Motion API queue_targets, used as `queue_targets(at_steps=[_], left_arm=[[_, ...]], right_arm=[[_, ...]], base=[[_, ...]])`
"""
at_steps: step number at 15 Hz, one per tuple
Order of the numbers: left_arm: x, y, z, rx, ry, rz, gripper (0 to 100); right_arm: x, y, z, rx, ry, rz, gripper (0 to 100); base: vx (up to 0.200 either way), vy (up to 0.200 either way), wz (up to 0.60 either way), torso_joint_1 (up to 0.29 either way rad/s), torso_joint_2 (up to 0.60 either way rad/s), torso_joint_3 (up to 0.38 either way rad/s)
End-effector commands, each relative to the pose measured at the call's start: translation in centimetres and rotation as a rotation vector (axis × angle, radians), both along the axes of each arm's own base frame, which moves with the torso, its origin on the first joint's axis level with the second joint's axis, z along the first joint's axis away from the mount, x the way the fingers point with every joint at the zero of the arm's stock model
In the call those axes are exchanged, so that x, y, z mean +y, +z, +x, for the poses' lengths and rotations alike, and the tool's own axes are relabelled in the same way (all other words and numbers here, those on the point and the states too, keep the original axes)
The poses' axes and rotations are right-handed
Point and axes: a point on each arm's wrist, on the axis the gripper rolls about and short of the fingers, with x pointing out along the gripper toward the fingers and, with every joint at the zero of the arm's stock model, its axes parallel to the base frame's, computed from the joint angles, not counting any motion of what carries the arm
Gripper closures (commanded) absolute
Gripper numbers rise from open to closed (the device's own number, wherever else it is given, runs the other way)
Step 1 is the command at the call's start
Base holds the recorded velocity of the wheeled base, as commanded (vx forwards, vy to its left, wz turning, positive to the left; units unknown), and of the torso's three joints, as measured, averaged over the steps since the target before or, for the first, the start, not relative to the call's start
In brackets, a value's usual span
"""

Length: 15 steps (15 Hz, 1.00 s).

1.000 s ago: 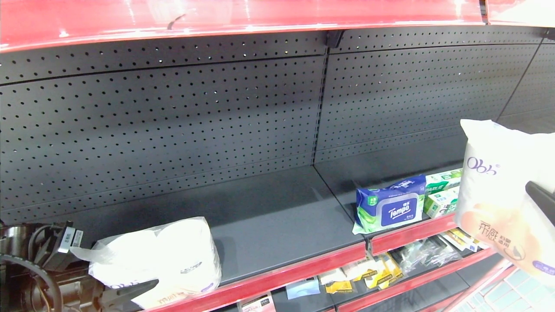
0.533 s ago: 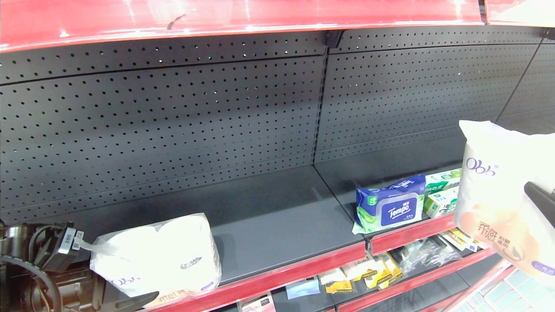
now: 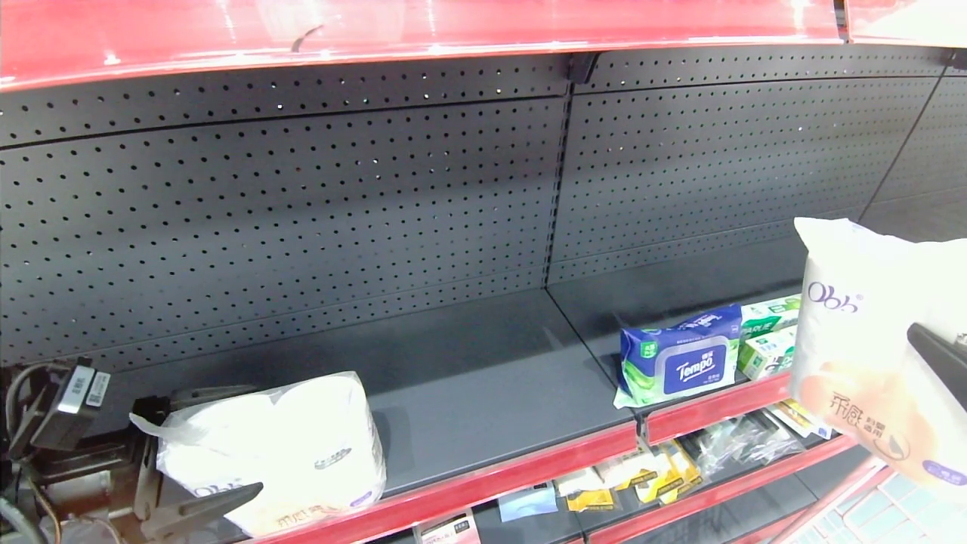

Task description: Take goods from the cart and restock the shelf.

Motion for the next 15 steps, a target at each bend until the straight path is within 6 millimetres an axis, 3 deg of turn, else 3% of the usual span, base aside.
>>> queue_targets(at_steps=[1, 4, 8, 11, 15], left_arm=[[-0.2, 2.9, -0.5, -0.089, 0.007, 0.015, 0], [-0.7, 6.9, -1.9, -0.069, 0.029, -0.047, 0], [-0.3, 9.7, -1.7, -0.056, 0.056, -0.083, 0], [0.5, 10.1, -1.6, -0.067, 0.135, -0.073, 0], [1.6, 9.4, -1.6, -0.04, 0.372, -0.045, 0]], right_arm=[[0.0, 0.0, 0.1, 0.004, 0.0, -0.001, 100], [0.0, -0.1, 0.4, 0.018, 0.0, -0.002, 100], [0.1, -0.4, 0.6, 0.036, 0.002, -0.003, 100], [0.1, -0.7, 0.6, 0.048, 0.0, -0.003, 100], [0.1, -0.5, 1.3, 0.059, 0.003, -0.002, 100]], base=[[0.0, 0.0, 0.0, 0.0, 0.0, 0.0], [0.0, 0.0, 0.0, 0.0, 0.0, 0.0], [0.0, 0.0, 0.0, 0.0, 0.0, 0.0], [0.0, 0.0, 0.0, 0.0, 0.0, 0.0], [0.0, 0.0, 0.0, 0.0, 0.0, 0.0]])
